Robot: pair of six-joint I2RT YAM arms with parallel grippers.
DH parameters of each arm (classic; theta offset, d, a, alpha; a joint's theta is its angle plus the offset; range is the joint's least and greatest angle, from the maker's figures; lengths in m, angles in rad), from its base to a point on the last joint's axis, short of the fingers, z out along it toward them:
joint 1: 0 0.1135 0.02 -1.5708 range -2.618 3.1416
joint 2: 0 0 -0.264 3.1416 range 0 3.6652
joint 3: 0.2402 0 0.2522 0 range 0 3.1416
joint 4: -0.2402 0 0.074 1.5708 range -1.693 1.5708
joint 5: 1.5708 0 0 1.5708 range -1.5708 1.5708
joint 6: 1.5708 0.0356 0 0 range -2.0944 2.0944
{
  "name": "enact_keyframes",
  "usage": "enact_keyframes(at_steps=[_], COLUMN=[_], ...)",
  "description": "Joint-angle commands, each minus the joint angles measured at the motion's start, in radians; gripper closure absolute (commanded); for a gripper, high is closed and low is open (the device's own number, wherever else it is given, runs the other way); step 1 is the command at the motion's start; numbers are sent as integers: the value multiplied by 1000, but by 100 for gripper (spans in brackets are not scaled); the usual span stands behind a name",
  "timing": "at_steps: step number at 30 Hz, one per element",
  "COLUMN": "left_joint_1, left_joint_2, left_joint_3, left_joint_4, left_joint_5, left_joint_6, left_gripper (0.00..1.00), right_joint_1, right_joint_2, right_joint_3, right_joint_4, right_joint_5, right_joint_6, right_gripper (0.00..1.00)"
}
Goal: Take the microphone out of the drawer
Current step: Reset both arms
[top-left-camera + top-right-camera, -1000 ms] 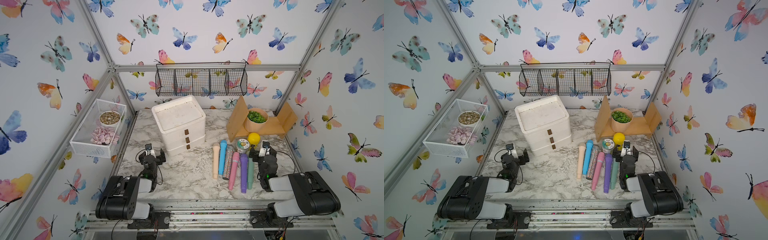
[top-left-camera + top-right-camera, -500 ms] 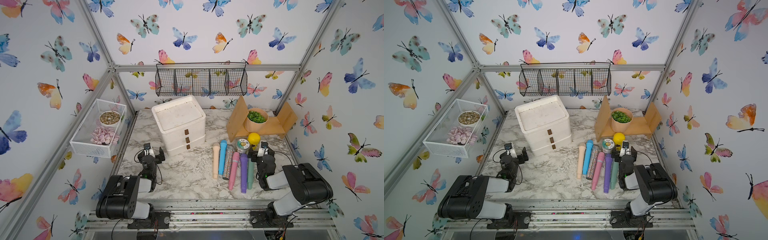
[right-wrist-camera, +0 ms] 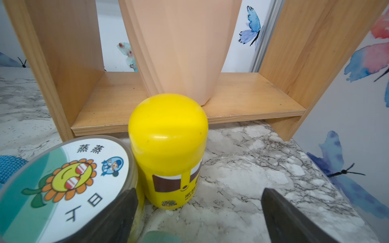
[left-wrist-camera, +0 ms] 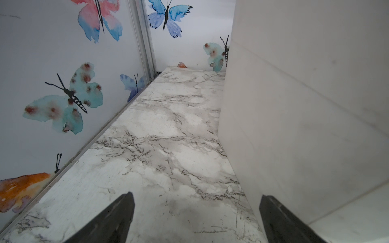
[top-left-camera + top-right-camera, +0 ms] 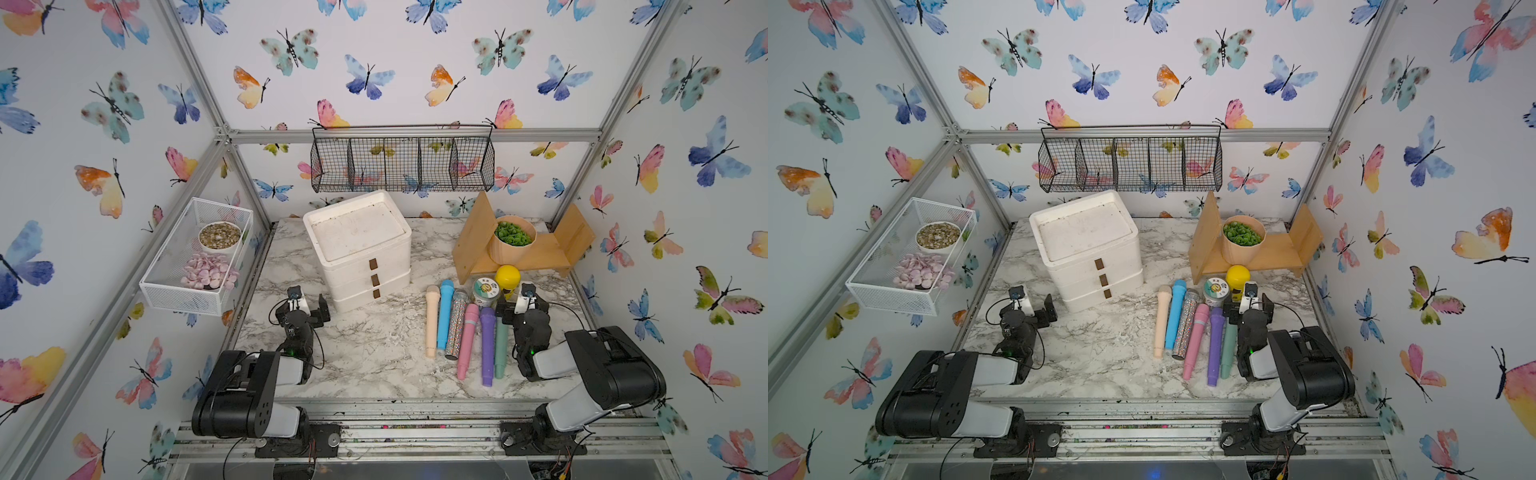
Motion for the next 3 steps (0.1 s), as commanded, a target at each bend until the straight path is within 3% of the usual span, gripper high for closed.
enact_keyframes(at_steps=[1, 3], left_joint_1=[5, 5], left_joint_2=[-15, -16], left_joint_3=[7, 7], left_joint_4=[24, 26], left_joint_5=[39, 37], left_joint_6=[4, 5], left_gripper=[2, 2], right_joint_1=[-7, -7], right_joint_2=[-9, -9], right_joint_3=[15, 16], right_joint_4=[3, 4], right_joint_5=[-11, -11], right_joint_6=[11, 11], right_gripper=[2, 2])
